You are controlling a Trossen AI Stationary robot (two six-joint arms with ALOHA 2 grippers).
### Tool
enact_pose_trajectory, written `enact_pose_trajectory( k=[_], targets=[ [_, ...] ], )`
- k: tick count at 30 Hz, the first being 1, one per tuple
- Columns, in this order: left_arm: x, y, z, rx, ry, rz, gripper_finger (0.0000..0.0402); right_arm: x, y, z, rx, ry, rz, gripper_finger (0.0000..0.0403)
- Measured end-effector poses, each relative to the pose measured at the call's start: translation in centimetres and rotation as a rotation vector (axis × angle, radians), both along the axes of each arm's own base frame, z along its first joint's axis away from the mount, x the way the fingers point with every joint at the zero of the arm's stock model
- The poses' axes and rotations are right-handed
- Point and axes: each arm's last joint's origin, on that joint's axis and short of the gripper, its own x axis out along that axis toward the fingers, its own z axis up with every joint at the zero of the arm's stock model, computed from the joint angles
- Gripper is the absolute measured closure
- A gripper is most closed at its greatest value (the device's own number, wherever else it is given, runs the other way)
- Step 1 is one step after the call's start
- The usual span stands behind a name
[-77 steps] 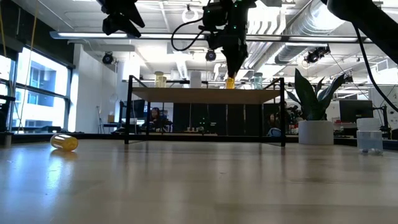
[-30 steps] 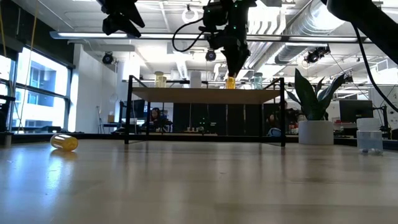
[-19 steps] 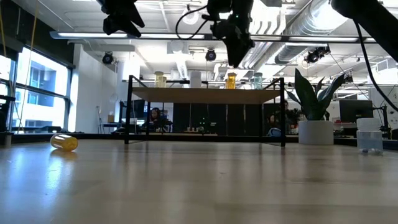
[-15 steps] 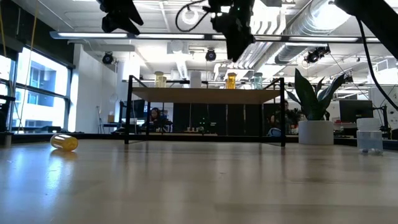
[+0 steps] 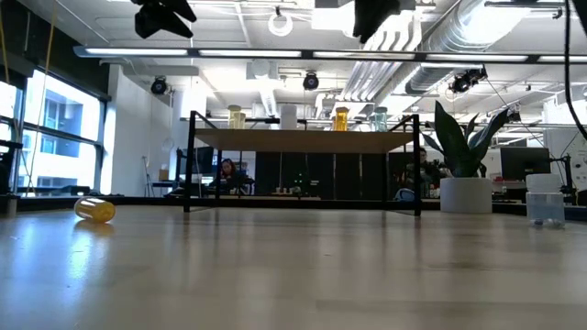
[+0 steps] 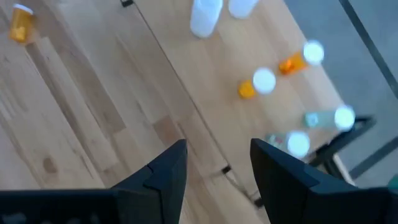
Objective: Pick and place medicine bottles onto shelf by color
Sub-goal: Put the white medicine bottle on the shelf aligned with the other white medicine bottles
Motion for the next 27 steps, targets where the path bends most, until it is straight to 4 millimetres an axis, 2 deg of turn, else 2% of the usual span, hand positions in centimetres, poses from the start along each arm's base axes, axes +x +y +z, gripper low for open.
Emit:
enact_pose_trajectory(
  k=[4,14,27],
  targets=[
    [0.0,0.0,0.0,0.006,0.002,-0.005,0.0227,-1.4,2.2,-0.8,0.017,-0.021,-0.064,0.0235],
    [0.1,0.1,-0.1,0.022,0.014,-0.021,0.0227,-5.5,6.6,-4.9,0.159,-0.055,-0.322,0.0235],
    [0.2,0.1,-0.1,0.021,0.017,-0.022,0.0227,-10.0,9.5,-9.9,0.283,-0.11,-0.674,0.0235]
  ],
)
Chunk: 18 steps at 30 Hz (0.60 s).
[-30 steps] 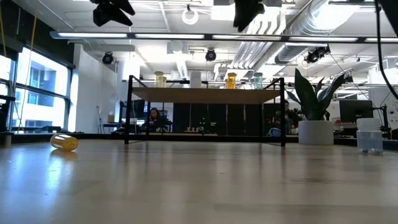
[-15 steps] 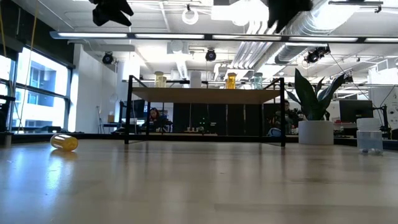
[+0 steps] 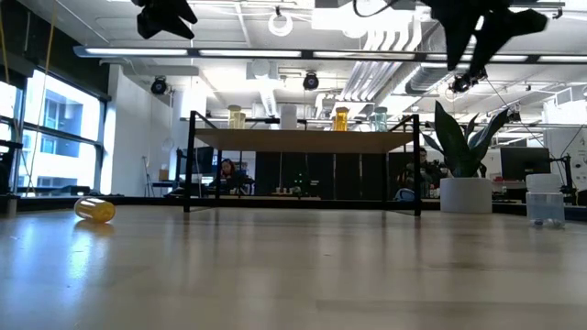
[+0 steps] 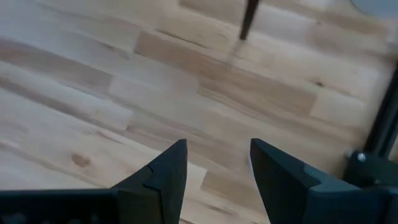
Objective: Pick and place medicine bottles onto shelf by color
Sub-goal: Put the white medicine bottle on the shelf aligned with the other white medicine bottles
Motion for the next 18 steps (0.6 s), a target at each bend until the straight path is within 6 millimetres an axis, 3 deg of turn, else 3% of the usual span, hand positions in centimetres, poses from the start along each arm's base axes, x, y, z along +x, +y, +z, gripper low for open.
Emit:
enact_pose_trajectory(
  k=[7,18],
  targets=[
    [0.0,0.0,0.0,0.028,0.013,-0.025,0.0227,-0.8,1.4,-2.8,0.037,0.069,-0.061,0.0235],
    [0.0,0.0,0.0,0.033,0.015,-0.027,0.0227,-2.6,2.2,-5.2,0.046,0.166,-0.06,0.0235]
  ],
)
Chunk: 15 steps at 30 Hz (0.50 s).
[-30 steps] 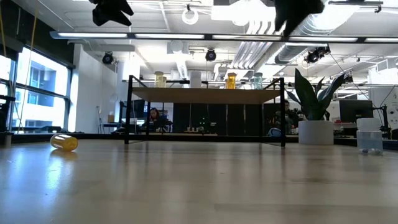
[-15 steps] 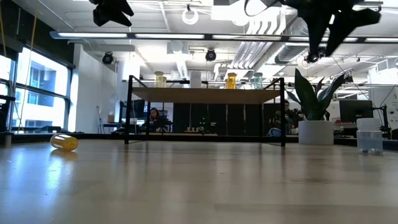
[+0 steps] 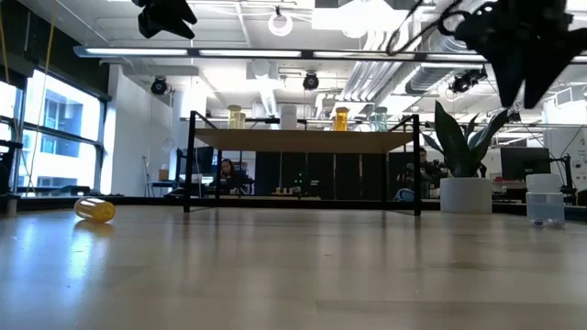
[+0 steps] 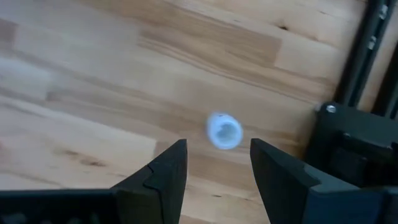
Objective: Pick and place medicine bottles onto shelf by color
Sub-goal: Put the white medicine bottle on the shelf aligned with the other white medicine bottles
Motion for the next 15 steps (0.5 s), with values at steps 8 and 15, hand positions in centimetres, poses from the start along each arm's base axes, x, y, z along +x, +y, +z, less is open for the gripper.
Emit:
enact_pose_trajectory(
  k=[8,15],
  targets=[
    [0.0,0.0,0.0,0.001,0.001,0.002,0.0227,-3.2,-0.8,-1.1,0.032,-0.092,-0.1,0.0235],
    [0.0,0.1,0.0,0.011,0.007,0.016,0.0227,-4.3,-1.0,-1.6,0.062,-0.168,-0.116,0.0235]
  ],
)
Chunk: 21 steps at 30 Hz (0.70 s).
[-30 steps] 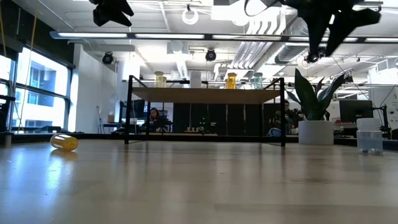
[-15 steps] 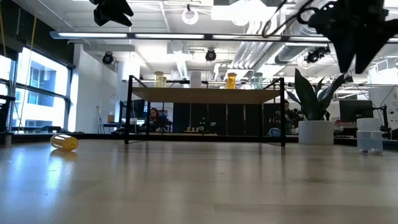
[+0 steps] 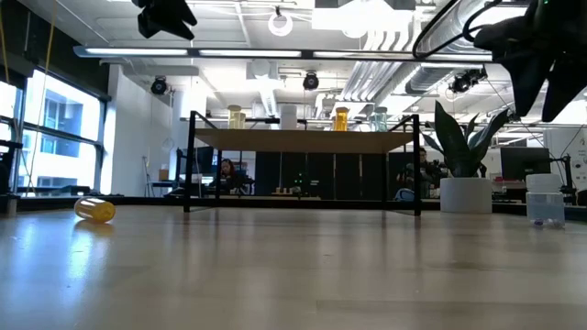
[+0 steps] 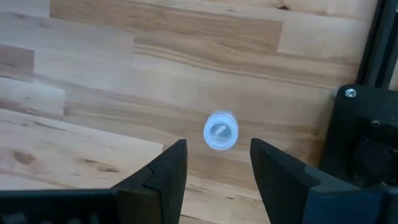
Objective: Pick and place medicine bottles onto shelf by color
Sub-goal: Put the white medicine bottle on the shelf aligned with the other white medicine bottles
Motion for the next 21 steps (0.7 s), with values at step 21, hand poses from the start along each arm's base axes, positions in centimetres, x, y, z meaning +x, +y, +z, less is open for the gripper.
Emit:
enact_pose_trajectory(
  k=[21],
  targets=[
    [-0.1,0.1,0.0,0.022,0.015,0.034,0.0227,2.7,0.7,-1.7,0.048,0.024,-0.183,0.0192]
  ],
)
